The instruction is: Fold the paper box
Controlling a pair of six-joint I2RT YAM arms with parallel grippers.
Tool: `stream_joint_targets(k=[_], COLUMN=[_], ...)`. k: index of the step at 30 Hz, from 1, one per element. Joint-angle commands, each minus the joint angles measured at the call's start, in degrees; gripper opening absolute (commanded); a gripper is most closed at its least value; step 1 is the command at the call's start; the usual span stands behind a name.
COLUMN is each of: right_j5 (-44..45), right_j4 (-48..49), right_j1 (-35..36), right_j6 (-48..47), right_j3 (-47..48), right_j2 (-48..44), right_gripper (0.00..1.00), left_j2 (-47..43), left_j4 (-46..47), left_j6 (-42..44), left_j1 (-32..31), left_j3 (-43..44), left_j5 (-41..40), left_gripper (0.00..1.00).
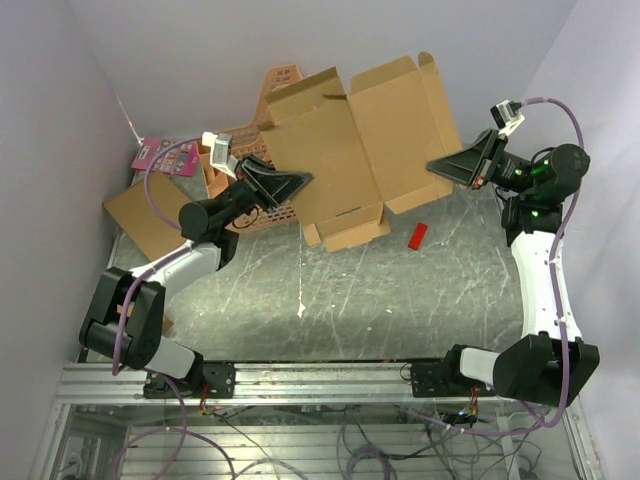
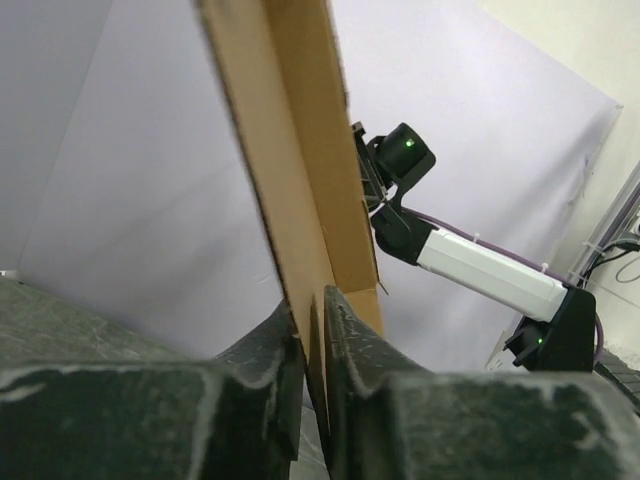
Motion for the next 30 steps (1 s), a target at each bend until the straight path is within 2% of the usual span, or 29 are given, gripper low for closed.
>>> stream_joint_targets(k=[1,4,8,12,15,18,22,24,30], right_j5=[-3.7,-4.4,-5.1,-4.8,-4.4,-4.3,-4.5,-4.3,-4.4], right_j4=[0.8,2.5,10.1,6.2,3.7,6.4,12.6,12.6,11.9], right_j1=[-1.7,-2.5,-3.3,-3.7,-3.7,-3.7,-3.7,-3.7,-3.7], right_j6=[-4.0,-4.6,-1.1,-6.6,-9.3,-7.1,-1.7,-1.5,-1.6], right_j3=[3.9,5.3,5.8,8.2,9.3,8.4,7.2,7.3,7.3], right_j2=[-0.1,-0.4,-1.0,-1.9,-2.4,-2.3,-2.0,-2.1,-2.2], right_gripper=[0.00,0.00,0.00,0.00,0.00,0.00,0.00,0.00,0.00], left_j2=[-1.0,-1.6,-3.3,-4.8,-5.8,-7.0,-8.2,-8.1,-4.4], left_j4=[14.2,14.2,14.2,13.4,13.0,10.7,2.4,-0.4,2.8], left_j6=[-0.2,-1.1,-2.5,-4.4,-5.0,-4.1,-0.4,1.5,0.8], left_j1=[1.9,3.8,7.7,11.5,12.5,12.5,12.3,11.8,7.3], left_j3=[-0.6,-2.1,-5.5,-9.4,-12.9,-14.7,-15.0,-14.5,-10.0], left_j5=[0.1,0.0,-0.8,-1.5,-2.2,-3.2,-4.8,-5.5,-5.0], left_gripper=[0.29,0.46,0.62,0.71,0.75,0.75,0.78,0.79,0.76])
